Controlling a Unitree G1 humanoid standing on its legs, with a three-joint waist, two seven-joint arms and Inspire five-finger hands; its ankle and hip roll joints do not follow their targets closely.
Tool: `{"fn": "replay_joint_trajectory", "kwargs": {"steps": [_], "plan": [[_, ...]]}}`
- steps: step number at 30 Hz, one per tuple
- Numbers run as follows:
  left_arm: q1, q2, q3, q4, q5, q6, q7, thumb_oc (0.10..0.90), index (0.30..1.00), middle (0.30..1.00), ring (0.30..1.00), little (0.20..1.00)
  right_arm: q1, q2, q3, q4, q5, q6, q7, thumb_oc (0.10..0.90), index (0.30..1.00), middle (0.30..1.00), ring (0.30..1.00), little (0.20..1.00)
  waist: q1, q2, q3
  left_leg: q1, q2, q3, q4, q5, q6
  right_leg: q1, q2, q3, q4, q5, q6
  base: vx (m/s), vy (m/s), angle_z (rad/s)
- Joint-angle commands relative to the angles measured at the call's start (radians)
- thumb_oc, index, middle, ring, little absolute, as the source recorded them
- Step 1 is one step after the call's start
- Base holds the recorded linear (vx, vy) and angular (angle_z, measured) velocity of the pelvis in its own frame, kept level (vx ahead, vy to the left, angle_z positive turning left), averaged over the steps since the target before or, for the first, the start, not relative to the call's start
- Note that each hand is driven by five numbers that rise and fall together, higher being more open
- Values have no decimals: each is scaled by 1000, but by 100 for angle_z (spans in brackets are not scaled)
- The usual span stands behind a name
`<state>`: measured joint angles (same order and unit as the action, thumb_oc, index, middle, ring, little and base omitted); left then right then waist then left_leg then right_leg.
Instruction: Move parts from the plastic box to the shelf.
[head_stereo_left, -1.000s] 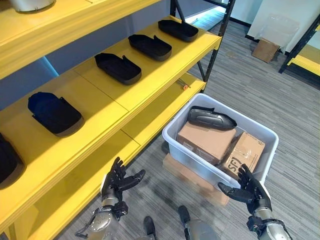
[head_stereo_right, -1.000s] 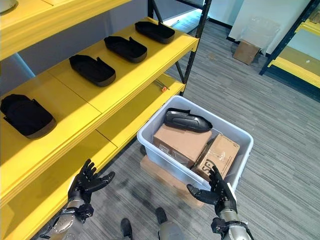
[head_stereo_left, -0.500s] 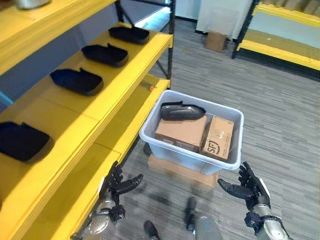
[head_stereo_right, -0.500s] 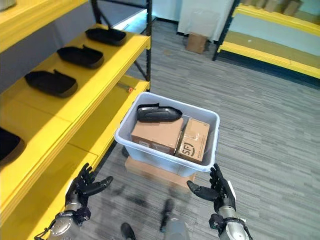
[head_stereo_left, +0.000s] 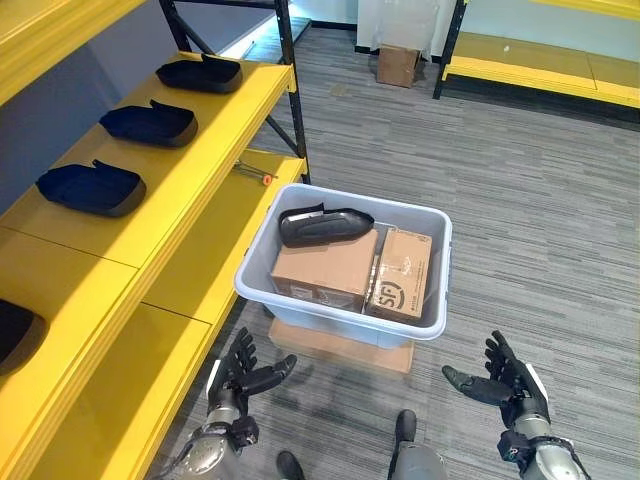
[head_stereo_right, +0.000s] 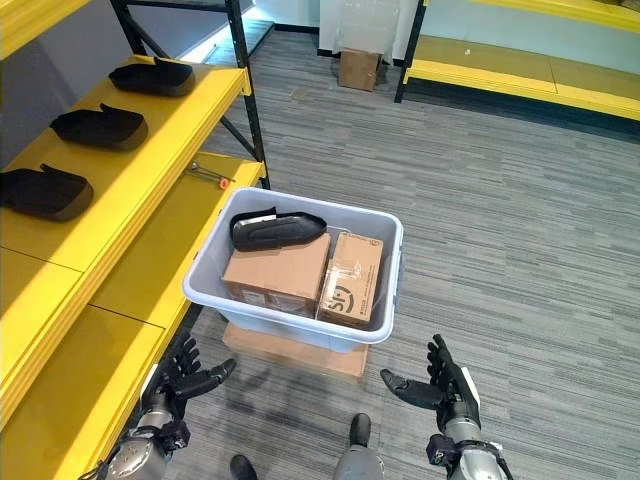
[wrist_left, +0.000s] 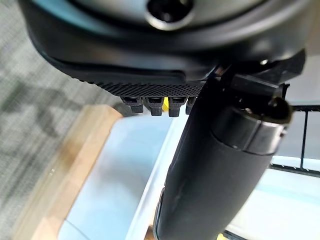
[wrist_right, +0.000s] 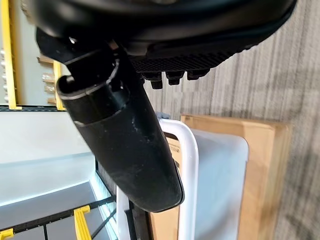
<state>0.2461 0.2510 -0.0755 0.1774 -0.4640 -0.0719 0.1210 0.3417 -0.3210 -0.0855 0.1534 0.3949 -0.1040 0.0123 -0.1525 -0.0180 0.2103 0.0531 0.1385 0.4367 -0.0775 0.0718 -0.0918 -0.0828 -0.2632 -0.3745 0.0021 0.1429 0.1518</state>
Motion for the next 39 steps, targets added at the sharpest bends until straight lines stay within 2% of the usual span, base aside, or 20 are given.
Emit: {"fn": "replay_joint_trajectory", "kwargs": {"steps": [1,2,6,10,13,14,15,16,17,18,20,22,23,26,28,29,31,35,37,39], "plan": [[-32,30,60,-95,13,-79,5,900,1000,1000,1000,1000,-37,10,-32,-128,8,-91,-12,900,1000,1000,1000,1000,4,-20,-22,86,-17,-39,65,-219,28,-77,-24,22,36,14,64,79,-104,-1],[-45,30,54,-91,9,-80,10,900,1000,1000,1000,1000,-47,8,-31,-128,6,-95,-20,900,1000,1000,1000,1000,1,-10,-24,86,-2,-34,66,-212,18,-84,-12,25,47,-12,56,75,-100,-3],[-75,34,33,-87,3,-86,11,900,1000,1000,1000,1000,-63,1,-30,-126,10,-109,-34,900,1000,1000,1000,1000,-10,4,-24,79,27,-28,93,-209,-1,-93,7,35,66,-45,41,86,-106,-4],[-133,37,0,-80,-5,-96,15,900,1000,1000,1000,1000,-74,-26,-33,-133,9,-127,-45,900,1000,1000,1000,1000,-30,28,-18,53,91,-25,215,-150,-51,-87,50,43,79,-97,0,110,-165,0],[-147,34,-5,-84,-16,-101,14,900,1000,1000,1000,1000,-71,-45,-36,-140,7,-135,-50,900,1000,1000,1000,1000,-31,36,5,-14,154,-52,426,-60,-83,-65,102,68,67,-138,-51,83,-203,-9],[-147,33,-5,-84,-16,-101,14,900,1000,1000,1000,1000,-71,-45,-36,-139,7,-136,-50,900,1000,1000,1000,1000,-32,39,5,-19,161,-56,435,-61,-86,-65,107,66,66,-140,-54,62,-169,-20],[-143,33,-5,-86,-20,-101,13,900,1000,1000,1000,1000,-67,-50,-33,-138,6,-136,-48,900,1000,1000,1000,1000,-28,38,14,-39,179,-75,500,-29,-88,-52,126,75,58,-154,-75,69,-156,-34],[-141,31,-6,-90,-25,-102,12,900,1000,1000,1000,1000,-66,-56,-28,-137,-1,-135,-47,900,1000,1000,1000,1000,-20,35,27,-66,183,-111,582,-2,-89,-38,145,87,54,-168,-95,43,-238,-42],[-139,29,-3,-98,-26,-102,15,900,1000,1000,1000,1000,-72,-68,-22,-139,-17,-136,-48,900,1000,1000,1000,1000,-3,5,55,-140,150,-175,684,27,-64,-27,149,109,49,-171,-124,26,-186,-50],[-139,28,1,-98,-27,-99,21,900,1000,1000,1000,1000,-74,-68,-24,-137,-23,-136,-56,900,1000,1000,1000,1000,1,-4,63,-173,156,-185,677,17,-52,-24,145,119,53,-179,-121,19,-105,-63],[-138,24,10,-102,-33,-97,31,900,1000,1000,1000,1000,-83,-59,-27,-128,-17,-140,-74,900,1000,1000,1000,1000,10,-13,71,-229,177,-192,572,-7,-29,-12,133,143,50,-181,-98,105,53,-73],[-133,23,18,-104,-36,-102,40,900,1000,1000,1000,1000,-95,-58,-20,-116,-18,-141,-81,900,1000,1000,1000,1000,20,-11,69,-236,198,-201,390,3,-30,-4,126,172,47,-182,-75,175,211,-32],[-132,21,24,-100,-32,-105,46,900,1000,1000,1000,1000,-102,-58,-15,-110,-15,-145,-85,900,1000,1000,1000,1000,32,-6,68,-247,215,-216,241,56,-48,0,120,193,48,-186,-62,209,291,-45],[-142,12,23,-76,-33,-113,53,900,1000,1000,1000,1000,-122,-63,-3,-91,-17,-146,-96,900,1000,1000,1000,1000,58,14,64,-246,244,-280,25,186,-89,15,109,250,65,-212,-45,257,278,-73],[-142,7,22,-73,-34,-116,51,900,1000,1000,1000,1000,-123,-58,-4,-88,-14,-142,-98,900,1000,1000,1000,1000,60,29,53,-240,249,-279,18,190,-109,37,107,272,69,-227,-43,270,250,-91],[-138,5,20,-71,-40,-120,46,900,1000,1000,1000,1000,-126,-49,3,-87,-6,-142,-94,900,1000,1000,1000,1000,59,33,49,-212,247,-253,26,156,-99,53,104,286,70,-239,-39,240,289,-84],[-142,8,14,-76,-39,-119,44,900,1000,1000,1000,1000,-130,-39,4,-85,-6,-141,-93,900,1000,1000,1000,1000,57,36,40,-195,235,-224,47,139,-102,75,88,296,56,-226,-29,210,300,-65],[-169,37,8,-80,-35,-119,51,900,1000,1000,1000,1000,-141,-15,14,-92,-8,-127,-90,900,1000,1000,1000,1000,59,12,40,-182,184,-167,97,76,-70,78,30,336,52,-194,4,133,289,-56],[-193,54,8,-80,-39,-122,68,900,1000,1000,1000,1000,-154,-2,25,-100,-16,-118,-91,900,1000,1000,1000,1000,54,-11,36,-189,148,-132,122,39,-46,44,-10,352,59,-164,29,45,316,-25],[-201,61,11,-80,-40,-121,78,900,1000,1000,1000,1000,-159,3,28,-103,-22,-114,-93,900,1000,1000,1000,1000,53,-24,32,-194,130,-115,133,16,-31,23,-26,365,62,-145,41,28,220,-25]]}}
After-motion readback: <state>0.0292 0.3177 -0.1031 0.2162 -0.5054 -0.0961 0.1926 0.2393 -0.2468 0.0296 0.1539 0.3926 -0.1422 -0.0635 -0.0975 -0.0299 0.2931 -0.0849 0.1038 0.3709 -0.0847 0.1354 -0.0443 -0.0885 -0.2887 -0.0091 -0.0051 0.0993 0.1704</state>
